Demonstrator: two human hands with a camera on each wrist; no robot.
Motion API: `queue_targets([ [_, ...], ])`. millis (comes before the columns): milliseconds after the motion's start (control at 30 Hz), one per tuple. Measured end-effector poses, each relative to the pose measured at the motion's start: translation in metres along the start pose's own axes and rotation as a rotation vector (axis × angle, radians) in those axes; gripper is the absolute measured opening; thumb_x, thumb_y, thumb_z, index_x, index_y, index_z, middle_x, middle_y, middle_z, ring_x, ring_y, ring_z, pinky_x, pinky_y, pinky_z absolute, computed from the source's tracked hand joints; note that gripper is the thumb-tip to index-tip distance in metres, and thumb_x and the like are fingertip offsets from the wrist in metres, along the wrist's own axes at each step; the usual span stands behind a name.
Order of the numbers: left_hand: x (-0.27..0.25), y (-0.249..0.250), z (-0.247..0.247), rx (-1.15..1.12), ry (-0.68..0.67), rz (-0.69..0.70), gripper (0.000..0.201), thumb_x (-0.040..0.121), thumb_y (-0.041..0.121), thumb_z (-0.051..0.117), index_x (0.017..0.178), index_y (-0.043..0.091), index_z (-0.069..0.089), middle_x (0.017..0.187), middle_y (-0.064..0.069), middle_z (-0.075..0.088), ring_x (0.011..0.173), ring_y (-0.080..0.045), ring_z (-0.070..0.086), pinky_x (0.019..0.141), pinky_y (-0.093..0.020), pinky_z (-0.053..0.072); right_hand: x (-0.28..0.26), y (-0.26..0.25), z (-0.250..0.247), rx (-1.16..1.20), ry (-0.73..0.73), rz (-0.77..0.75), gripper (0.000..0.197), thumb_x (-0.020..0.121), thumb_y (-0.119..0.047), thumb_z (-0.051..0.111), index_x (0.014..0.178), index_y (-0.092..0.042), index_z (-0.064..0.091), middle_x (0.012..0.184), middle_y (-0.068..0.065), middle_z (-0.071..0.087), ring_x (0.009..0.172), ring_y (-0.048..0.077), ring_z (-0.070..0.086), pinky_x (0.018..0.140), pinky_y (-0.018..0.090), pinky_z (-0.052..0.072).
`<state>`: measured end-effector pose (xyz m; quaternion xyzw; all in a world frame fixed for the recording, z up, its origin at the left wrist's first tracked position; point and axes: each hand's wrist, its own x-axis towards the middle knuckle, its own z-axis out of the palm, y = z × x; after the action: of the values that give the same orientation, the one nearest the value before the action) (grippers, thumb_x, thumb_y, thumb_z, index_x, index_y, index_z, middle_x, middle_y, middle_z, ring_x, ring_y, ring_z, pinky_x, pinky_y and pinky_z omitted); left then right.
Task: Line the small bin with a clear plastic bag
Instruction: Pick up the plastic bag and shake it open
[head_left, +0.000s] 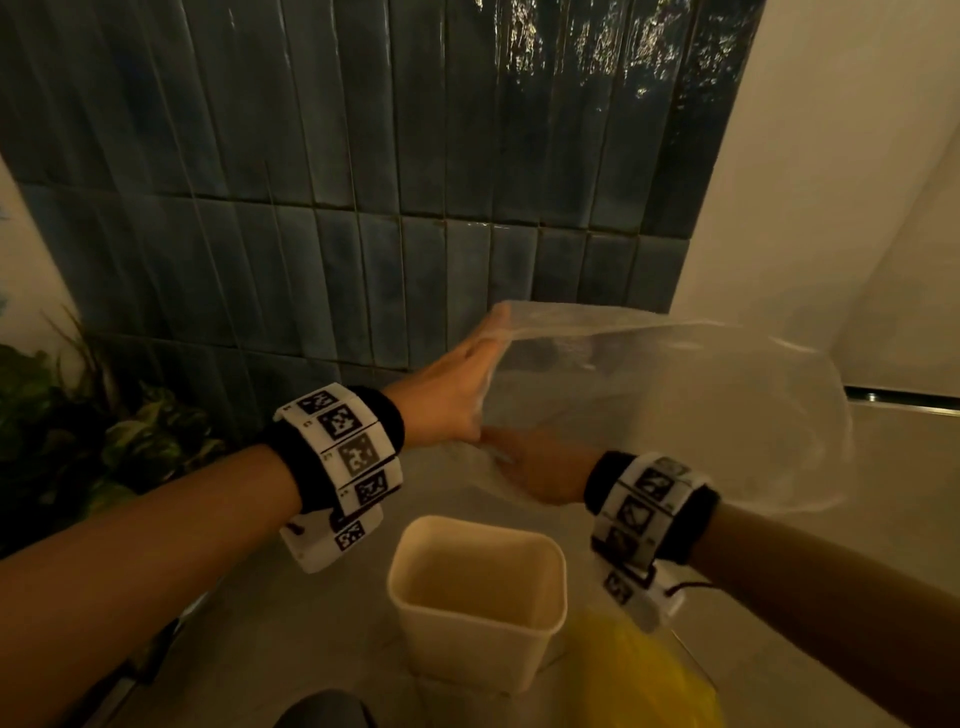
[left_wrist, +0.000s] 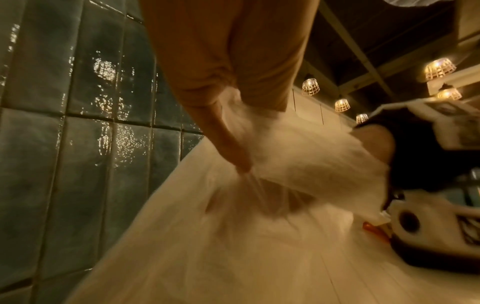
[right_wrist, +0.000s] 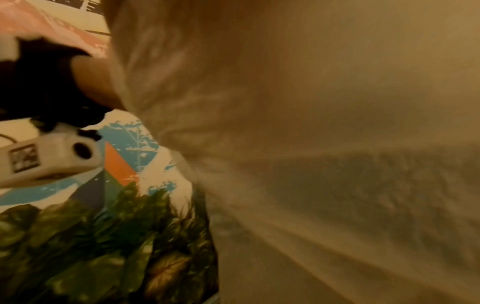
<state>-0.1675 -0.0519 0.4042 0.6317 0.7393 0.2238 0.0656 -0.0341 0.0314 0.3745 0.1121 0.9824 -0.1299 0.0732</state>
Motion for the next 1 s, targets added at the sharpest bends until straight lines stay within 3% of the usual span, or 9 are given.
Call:
queue_targets([
  [133,0.001,-0.014,-0.004,0.064,0.086,-0.114,0.125,0.067,0.007,0.078,0.149,0.021,-0.015,0.161,-0.003,-0.004,0.139,-0.023,0.033,0.103,-0.029,0.042,-0.007,-0.006,0.029,-0.288,-0.399,-0.078,0.051,0.101,-0.029,0.03,0.148,-0.012,0.019,0.154,0.008,0.027,0.141,0.026,0.027,0.114,0.036,0.019],
  [233,-0.004,-0.036,-0.008,0.037,0.099,-0.214,0.134,0.06,0.01,0.084,0.147,0.031,-0.015,0.158,-0.006,0.012,0.128,-0.028,0.046,0.1,-0.04,0.049,-0.018,0.016,0.035,-0.48,-0.438,-0.198,0.047,0.099,-0.035,0.032,0.144,-0.022,0.032,0.153,0.003,0.03,0.141,0.025,0.026,0.116,0.047,0.018],
  [300,-0.01,-0.046,-0.011,0.013,0.081,-0.242,0.138,0.057,0.015,0.087,0.146,0.034,-0.017,0.156,-0.006,0.017,0.129,-0.028,0.046,0.103,-0.042,0.045,-0.027,0.037,0.028,-0.601,-0.173,-0.088,0.042,0.098,-0.037,0.032,0.138,-0.028,0.042,0.152,0.002,0.033,0.142,0.026,0.025,0.112,0.062,0.018],
  [400,-0.02,-0.056,-0.014,-0.001,0.074,-0.251,0.139,0.05,0.028,0.09,0.148,0.032,-0.009,0.157,-0.005,0.015,0.139,-0.025,0.033,0.114,-0.044,0.033,-0.046,0.068,-0.001,-0.683,0.437,0.055,0.042,0.085,-0.049,0.049,0.122,-0.032,0.057,0.146,0.009,0.042,0.138,0.035,0.034,0.107,0.061,0.025],
  [533,-0.031,-0.061,-0.017,-0.037,0.105,-0.262,0.128,0.056,0.026,0.088,0.148,0.033,-0.002,0.152,-0.006,0.026,0.136,-0.025,0.036,0.112,-0.041,0.035,-0.072,0.108,-0.025,-0.6,0.626,0.437,0.083,0.062,-0.041,0.078,0.136,-0.038,0.041,0.157,0.009,0.01,0.139,0.047,0.008,0.102,0.067,0.022],
  [667,-0.038,-0.068,-0.023,-0.027,0.099,-0.358,0.134,0.064,0.021,0.085,0.139,0.052,-0.021,0.138,-0.011,0.048,0.114,-0.03,0.058,0.094,-0.044,0.052,-0.086,0.15,-0.02,-0.159,0.395,0.604,0.076,0.082,-0.015,0.066,0.131,-0.054,0.024,0.156,0.014,0.013,0.126,0.041,0.041,0.099,0.054,0.043],
  [733,-0.039,-0.066,-0.025,0.044,0.095,-0.367,0.125,0.07,0.032,0.08,0.134,0.058,-0.024,0.139,-0.012,0.048,0.114,-0.032,0.058,0.095,-0.044,0.05,-0.088,0.159,-0.023,0.079,0.37,0.603,0.078,0.085,0.003,0.052,0.139,-0.046,0.023,0.147,0.019,0.036,0.097,0.032,0.059,0.072,0.036,0.054],
  [833,-0.039,-0.065,-0.029,0.166,0.148,-0.366,0.122,0.072,0.029,0.078,0.125,0.07,-0.024,0.143,-0.015,0.041,0.115,-0.037,0.056,0.094,-0.05,0.049,-0.086,0.161,-0.034,0.498,0.451,0.596,0.083,0.086,0.013,0.041,0.145,-0.041,0.018,0.131,0.013,0.046,0.064,0.023,0.054,0.039,0.025,0.05],
  [1000,-0.029,-0.066,-0.042,-0.085,0.287,-0.344,0.116,0.08,0.003,0.066,0.135,0.062,-0.018,0.118,-0.019,0.062,0.092,-0.033,0.067,0.081,-0.051,0.057,-0.079,0.137,-0.078,0.977,0.686,0.385,0.064,0.093,0.007,0.035,0.144,-0.03,0.026,0.11,0.02,0.059,0.064,0.025,0.054,0.044,0.024,0.055],
])
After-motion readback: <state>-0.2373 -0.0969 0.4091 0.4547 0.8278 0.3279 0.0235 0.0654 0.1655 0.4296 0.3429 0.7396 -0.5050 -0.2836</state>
